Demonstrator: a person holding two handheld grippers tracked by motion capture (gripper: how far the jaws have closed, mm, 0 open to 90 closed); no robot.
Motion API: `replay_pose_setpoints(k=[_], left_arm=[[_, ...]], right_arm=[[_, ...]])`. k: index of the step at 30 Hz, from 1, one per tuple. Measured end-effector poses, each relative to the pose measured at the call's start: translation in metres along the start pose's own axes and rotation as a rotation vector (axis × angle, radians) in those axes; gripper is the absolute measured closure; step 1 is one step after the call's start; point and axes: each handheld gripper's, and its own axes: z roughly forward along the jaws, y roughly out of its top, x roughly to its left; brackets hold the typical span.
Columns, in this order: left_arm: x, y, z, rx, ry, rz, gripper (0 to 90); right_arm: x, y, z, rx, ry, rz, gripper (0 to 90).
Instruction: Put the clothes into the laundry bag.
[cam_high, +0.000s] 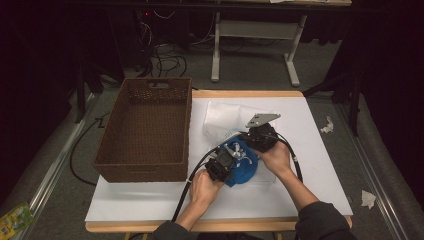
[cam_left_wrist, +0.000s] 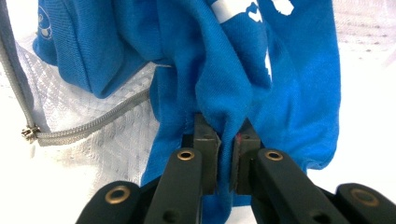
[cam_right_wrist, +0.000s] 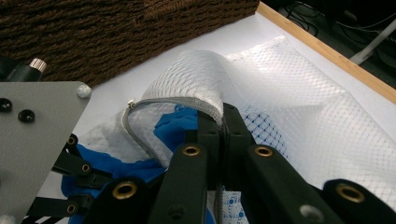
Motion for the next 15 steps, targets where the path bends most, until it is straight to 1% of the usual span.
replay_pose_setpoints(k=[3,4,7,10,12,14,15], left_arm=[[0.001,0.001,-0.002,-0.017,-0.016,-0.006,85.8],[0.001,0.001,-0.004,-0.027,-0.024,-0.009,85.9],[0.004,0.002,-0.008,-0.063,-0.060,-0.031,86.2],[0.004,0.005,-0.014,-0.101,-0.065,-0.038,86.4],[0.004,0.008,-0.019,-0.129,-0.056,-0.031,86.5],[0.004,0.011,-0.024,-0.147,-0.061,-0.028,86.5],[0.004,0.013,-0.026,-0.156,-0.060,-0.025,86.6]], right_arm=[[0.000,0.000,-0.001,0.001,0.001,0.005,89.7],[0.000,0.000,0.000,-0.007,0.003,0.005,89.6],[0.001,0.001,0.000,-0.005,0.004,0.006,89.7],[0.001,0.001,-0.001,-0.007,0.008,0.009,89.7],[0.001,0.001,-0.002,-0.013,0.010,0.006,89.7],[0.001,0.002,-0.002,-0.011,0.012,0.017,89.7],[0.000,0.002,-0.003,-0.015,0.014,0.013,89.7]])
